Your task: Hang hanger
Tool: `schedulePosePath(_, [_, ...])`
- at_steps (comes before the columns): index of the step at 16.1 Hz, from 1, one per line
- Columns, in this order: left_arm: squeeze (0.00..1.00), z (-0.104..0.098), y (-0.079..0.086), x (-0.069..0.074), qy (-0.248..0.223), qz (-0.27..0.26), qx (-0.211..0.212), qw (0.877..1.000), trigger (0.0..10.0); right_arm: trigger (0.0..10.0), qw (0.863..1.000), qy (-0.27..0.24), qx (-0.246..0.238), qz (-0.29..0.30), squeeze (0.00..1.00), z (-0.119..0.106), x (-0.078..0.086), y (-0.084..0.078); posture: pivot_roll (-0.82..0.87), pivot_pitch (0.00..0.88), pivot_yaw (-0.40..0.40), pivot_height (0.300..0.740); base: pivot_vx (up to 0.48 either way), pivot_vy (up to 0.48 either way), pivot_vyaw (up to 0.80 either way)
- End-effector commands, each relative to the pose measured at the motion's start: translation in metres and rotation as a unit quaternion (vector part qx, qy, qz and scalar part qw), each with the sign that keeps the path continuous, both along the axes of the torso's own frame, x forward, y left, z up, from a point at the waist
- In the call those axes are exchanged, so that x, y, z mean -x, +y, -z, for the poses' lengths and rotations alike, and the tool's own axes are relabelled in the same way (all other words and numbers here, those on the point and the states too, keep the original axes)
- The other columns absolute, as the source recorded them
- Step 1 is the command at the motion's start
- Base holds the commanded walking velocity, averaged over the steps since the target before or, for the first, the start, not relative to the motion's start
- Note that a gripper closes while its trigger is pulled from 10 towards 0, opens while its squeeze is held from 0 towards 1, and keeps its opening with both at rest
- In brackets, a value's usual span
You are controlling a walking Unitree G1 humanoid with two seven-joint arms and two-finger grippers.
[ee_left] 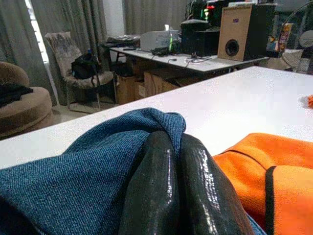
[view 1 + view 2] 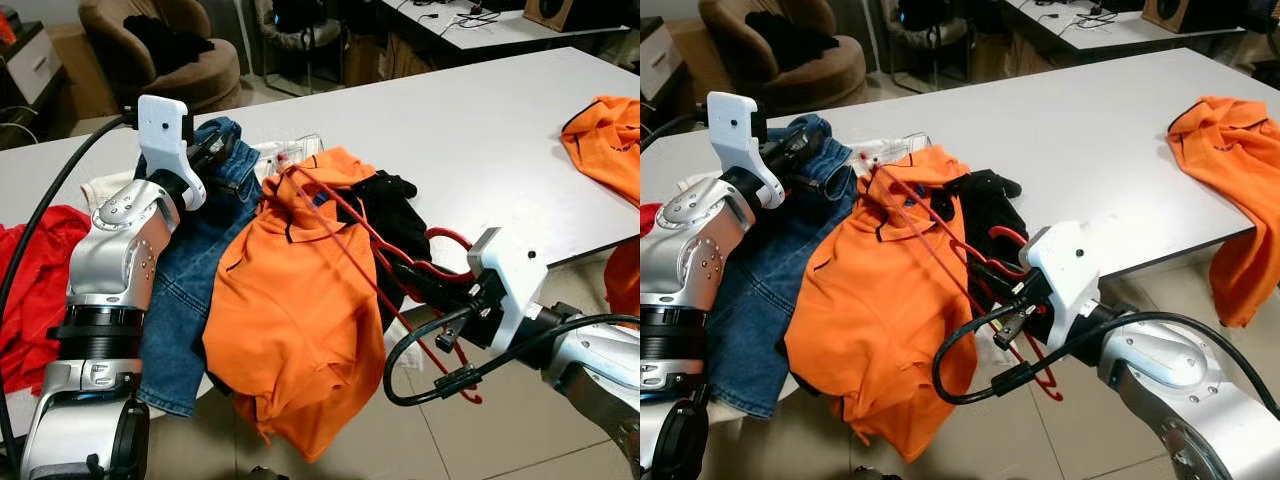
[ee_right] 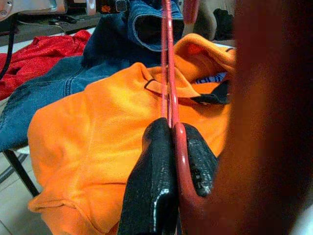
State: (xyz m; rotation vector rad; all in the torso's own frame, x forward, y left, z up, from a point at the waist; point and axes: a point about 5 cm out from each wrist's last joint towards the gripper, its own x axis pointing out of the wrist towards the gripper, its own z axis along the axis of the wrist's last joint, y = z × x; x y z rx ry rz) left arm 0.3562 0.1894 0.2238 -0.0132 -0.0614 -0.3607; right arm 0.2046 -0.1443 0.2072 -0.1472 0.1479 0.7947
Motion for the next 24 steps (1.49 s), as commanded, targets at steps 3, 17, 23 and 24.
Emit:
schedulePosePath(3, [0.0,-0.053,0.001,-0.003,-0.086,0.02,0.044,0.995,10.0,10.0,0.999,-0.025,-0.005,0.02,0.0,-0.006,-0.007,-0.002,-0.22,0.0,0.07,0.74,0.0,0.0,0.0])
schedulePosePath(17, [0.0,-0.263,0.036,-0.003,-0.365,-0.043,0.095,0.925,10.0,10.0,0.998,-0.049,-0.016,0.032,0.0,-0.01,-0.017,-0.001,-0.19,0.0,0.057,0.74,0.0,0.0,0.0])
schedulePosePath(23, [0.0,-0.222,0.039,-0.013,-0.29,0.043,0.111,0.95,10.0,10.0,0.998,-0.048,-0.016,0.025,0.0,-0.009,-0.016,0.002,-0.19,0.0,0.055,0.74,0.0,0.0,0.0])
schedulePosePath(24, [0.0,-0.19,0.034,-0.018,-0.242,0.063,0.079,0.965,10.0,10.0,0.999,-0.046,-0.017,0.024,0.0,-0.008,-0.016,0.003,-0.18,0.0,0.05,0.74,0.0,0.0,0.0])
